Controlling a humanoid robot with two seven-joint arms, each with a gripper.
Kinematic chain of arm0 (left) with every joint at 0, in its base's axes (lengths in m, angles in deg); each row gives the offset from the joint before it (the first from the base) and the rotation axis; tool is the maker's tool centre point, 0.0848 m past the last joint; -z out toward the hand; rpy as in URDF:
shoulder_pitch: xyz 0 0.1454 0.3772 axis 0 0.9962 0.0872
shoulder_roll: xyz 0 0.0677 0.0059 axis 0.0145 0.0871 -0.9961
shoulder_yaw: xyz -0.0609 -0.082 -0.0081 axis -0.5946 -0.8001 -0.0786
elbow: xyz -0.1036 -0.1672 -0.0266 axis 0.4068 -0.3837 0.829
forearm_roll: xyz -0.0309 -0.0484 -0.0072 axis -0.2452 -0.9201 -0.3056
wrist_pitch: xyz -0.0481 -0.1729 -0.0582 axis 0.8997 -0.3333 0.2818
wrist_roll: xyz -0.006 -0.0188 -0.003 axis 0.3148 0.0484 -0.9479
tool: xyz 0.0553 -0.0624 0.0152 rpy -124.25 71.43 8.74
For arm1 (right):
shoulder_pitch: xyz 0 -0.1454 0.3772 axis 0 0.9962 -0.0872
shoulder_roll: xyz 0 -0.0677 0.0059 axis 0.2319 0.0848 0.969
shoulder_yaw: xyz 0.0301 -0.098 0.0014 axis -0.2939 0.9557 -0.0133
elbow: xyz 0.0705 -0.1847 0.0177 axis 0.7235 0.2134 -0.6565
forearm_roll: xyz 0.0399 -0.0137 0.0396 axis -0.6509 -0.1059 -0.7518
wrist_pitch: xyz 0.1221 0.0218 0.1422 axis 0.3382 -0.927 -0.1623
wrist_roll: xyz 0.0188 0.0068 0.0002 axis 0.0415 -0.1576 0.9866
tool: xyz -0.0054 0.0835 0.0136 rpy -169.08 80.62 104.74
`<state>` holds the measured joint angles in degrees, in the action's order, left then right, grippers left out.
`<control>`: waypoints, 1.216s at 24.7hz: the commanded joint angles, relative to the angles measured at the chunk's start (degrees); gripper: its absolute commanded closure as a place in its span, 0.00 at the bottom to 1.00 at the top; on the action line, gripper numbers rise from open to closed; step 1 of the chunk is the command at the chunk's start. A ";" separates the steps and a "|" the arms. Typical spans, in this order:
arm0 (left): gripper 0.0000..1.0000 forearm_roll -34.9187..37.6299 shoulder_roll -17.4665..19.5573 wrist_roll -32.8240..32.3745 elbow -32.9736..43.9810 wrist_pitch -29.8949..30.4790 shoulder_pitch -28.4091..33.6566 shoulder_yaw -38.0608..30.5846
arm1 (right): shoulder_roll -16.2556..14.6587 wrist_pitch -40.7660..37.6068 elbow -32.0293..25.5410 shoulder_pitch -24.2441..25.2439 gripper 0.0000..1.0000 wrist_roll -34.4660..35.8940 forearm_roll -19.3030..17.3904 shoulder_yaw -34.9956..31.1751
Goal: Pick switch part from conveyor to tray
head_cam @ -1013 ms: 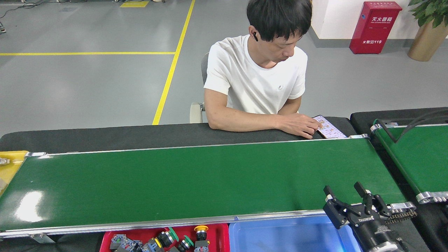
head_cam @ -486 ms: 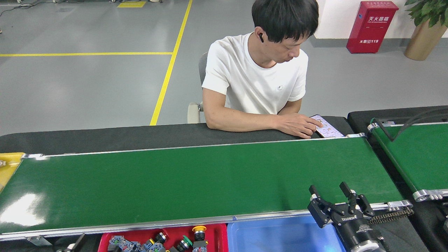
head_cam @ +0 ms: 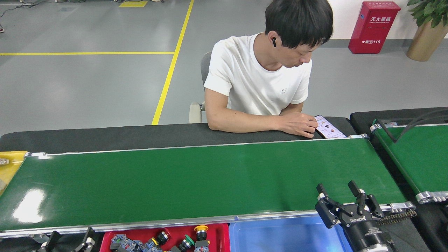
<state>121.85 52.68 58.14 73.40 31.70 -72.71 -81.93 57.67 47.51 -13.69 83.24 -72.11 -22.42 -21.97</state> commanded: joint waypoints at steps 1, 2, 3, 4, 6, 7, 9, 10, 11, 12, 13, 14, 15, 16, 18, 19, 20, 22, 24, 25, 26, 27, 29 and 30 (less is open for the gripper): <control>0.00 0.13 0.04 0.03 2.46 -5.25 0.15 2.18 | -0.02 -0.07 -1.02 0.56 0.02 0.56 0.05 -1.45; 0.00 0.39 -0.22 0.12 2.89 -6.74 0.15 2.96 | -0.02 -0.07 -1.63 1.18 0.02 0.56 0.05 -1.98; 0.00 0.57 -0.57 0.30 3.07 -8.06 0.15 3.93 | -0.11 0.11 -2.33 2.06 0.02 0.56 0.05 -2.33; 0.00 0.83 -0.92 0.30 3.16 -8.85 -0.03 4.72 | -0.11 0.11 -2.78 2.76 0.02 0.56 0.05 -2.86; 0.00 2.42 -1.10 1.09 3.16 -10.34 -0.29 7.01 | -0.02 0.20 -3.13 4.26 0.02 0.56 0.05 -4.35; 0.00 3.21 -1.54 1.70 3.16 -10.87 -0.03 7.80 | -0.02 0.20 -3.13 4.43 0.02 0.56 0.05 -4.62; 0.00 3.47 -2.24 2.41 3.16 -10.96 0.32 8.68 | -0.02 0.20 -3.13 4.78 0.02 0.56 0.05 -5.23; 0.00 3.47 -2.33 2.40 3.16 -11.05 0.85 8.68 | -0.02 0.20 -3.13 4.87 0.02 0.56 0.05 -5.67; 0.00 3.47 -2.33 2.41 3.16 -11.05 1.03 8.77 | -0.02 0.20 -3.30 5.22 0.02 0.56 0.05 -5.85; 0.00 3.47 -2.51 2.41 3.16 -11.05 0.94 8.68 | -0.11 0.20 -3.39 5.84 0.02 0.56 0.05 -6.02; 0.00 3.47 -2.51 2.41 3.16 -11.05 0.76 8.77 | -0.11 0.20 -3.39 6.28 0.02 0.56 0.05 -6.55; 0.00 3.56 -2.51 2.41 3.16 -11.05 0.41 8.77 | -0.02 0.11 -3.39 6.72 0.02 0.56 0.05 -7.17; 0.00 3.56 -2.51 2.41 3.25 -11.05 0.24 8.85 | -0.02 0.20 -3.39 7.42 0.02 0.56 0.05 -7.78; 0.00 3.56 -2.51 2.41 3.16 -11.13 0.06 9.29 | -0.02 0.11 -3.48 8.12 0.02 0.56 0.14 -8.22; 0.00 3.65 -2.51 2.41 3.16 -11.40 -0.03 9.38 | 0.51 -0.15 -3.48 10.32 0.02 0.73 0.23 -8.40; 0.00 3.56 -2.59 2.41 3.16 -11.49 -0.03 9.38 | 0.77 -0.24 -3.48 10.67 0.02 0.82 0.49 -8.40; 0.00 3.56 -2.77 2.41 3.25 -11.49 0.15 9.38 | 1.04 -0.33 -3.48 11.29 0.02 1.88 1.37 -8.40; 0.00 3.56 -2.68 2.41 3.16 -11.49 0.15 9.38 | 1.12 -0.33 -3.48 12.25 0.02 3.99 2.42 -8.48; 0.00 3.56 -2.68 2.41 3.16 -11.49 0.15 9.47 | 1.12 -0.24 -3.48 12.34 0.02 4.16 2.51 -8.57; 0.00 3.56 -2.68 2.41 3.16 -11.40 0.15 9.47 | 1.12 -0.24 -3.48 12.34 0.02 4.16 2.51 -8.75; 0.00 3.56 -2.68 2.49 3.16 -11.40 0.15 9.47 | 1.12 -0.24 -3.57 12.34 0.02 4.25 2.51 -9.19; 0.00 3.56 -2.51 2.58 3.16 -11.31 0.15 9.47 | 1.12 -0.33 -3.48 12.34 0.01 4.25 2.51 -9.45; 0.00 3.56 -2.07 3.37 3.16 -11.22 0.15 9.47 | 0.95 -0.33 -3.48 12.34 0.01 4.16 2.51 -9.98; 0.00 3.65 -1.98 3.90 3.16 -11.13 0.15 9.56 | 0.95 -0.33 -3.48 12.34 0.01 4.16 2.51 -9.98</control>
<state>125.34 50.17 60.92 75.79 20.24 -72.23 -72.46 58.84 47.42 -16.38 95.73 -68.49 -20.00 -31.43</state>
